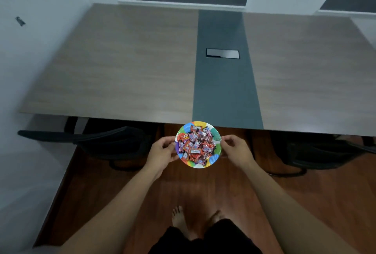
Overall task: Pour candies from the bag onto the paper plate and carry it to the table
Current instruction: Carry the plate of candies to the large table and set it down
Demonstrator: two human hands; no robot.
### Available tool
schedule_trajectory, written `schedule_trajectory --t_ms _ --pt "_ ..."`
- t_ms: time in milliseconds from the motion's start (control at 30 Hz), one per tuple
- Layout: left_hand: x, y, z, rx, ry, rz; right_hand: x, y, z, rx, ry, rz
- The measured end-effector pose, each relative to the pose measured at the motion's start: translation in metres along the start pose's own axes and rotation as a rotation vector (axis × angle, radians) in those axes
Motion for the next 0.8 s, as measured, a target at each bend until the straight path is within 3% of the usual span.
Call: schedule_trajectory --t_ms 800 --pt "0.253 0.177 -0.093 0.070 -0.023 -0.072 0.289 -0.139 0.108 0.019 -0.006 0.094"
Point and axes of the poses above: each hand's wrist, its own x-axis towards the middle knuckle, its own y-axis out of the palm, z = x × y, the point moved 8 cm from there along x, towards the middle knuckle, and after that the axes turned 10 degrees about y, right-handed, at the moved point
